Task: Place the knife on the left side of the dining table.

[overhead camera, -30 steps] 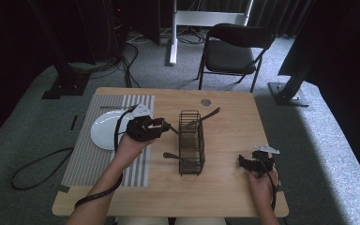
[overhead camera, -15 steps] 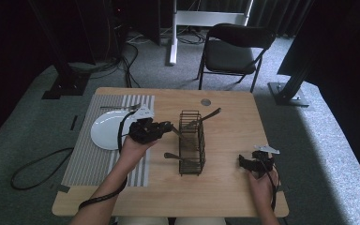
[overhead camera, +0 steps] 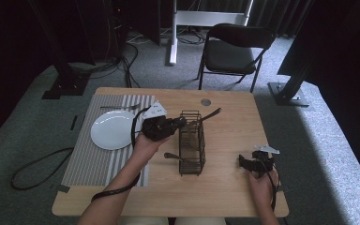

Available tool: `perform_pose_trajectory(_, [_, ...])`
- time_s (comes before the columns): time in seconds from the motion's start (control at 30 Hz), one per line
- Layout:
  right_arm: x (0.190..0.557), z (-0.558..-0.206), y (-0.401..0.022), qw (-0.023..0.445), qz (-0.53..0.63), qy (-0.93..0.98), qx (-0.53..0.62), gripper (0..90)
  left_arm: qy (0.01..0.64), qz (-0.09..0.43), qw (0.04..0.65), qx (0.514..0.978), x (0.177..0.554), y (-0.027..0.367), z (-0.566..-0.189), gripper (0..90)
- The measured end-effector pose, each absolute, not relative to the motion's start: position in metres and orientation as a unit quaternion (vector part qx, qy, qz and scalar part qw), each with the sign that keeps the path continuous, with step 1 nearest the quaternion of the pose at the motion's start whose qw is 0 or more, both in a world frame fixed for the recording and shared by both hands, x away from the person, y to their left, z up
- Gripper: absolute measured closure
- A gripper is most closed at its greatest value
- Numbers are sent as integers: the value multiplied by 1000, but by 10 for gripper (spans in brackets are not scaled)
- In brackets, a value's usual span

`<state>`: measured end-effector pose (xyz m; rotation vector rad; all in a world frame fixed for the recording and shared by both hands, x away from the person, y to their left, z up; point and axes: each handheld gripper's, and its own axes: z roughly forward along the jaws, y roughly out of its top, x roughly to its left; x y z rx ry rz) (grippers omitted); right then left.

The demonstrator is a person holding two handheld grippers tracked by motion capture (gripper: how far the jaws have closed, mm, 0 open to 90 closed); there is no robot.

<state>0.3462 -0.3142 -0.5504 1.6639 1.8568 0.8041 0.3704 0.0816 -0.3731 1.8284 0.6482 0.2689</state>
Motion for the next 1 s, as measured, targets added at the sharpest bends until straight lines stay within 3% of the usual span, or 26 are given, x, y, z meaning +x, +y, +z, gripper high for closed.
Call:
perform_pose_trajectory(0.47, [346,-550,-314,258,297,685,614,122,228,125,588,766,382,52,-375,835])
perform_pose_trajectory(1.0, [346,-550,-314,258,297,685,614,122,215,131,596,762,386,42,-378,839])
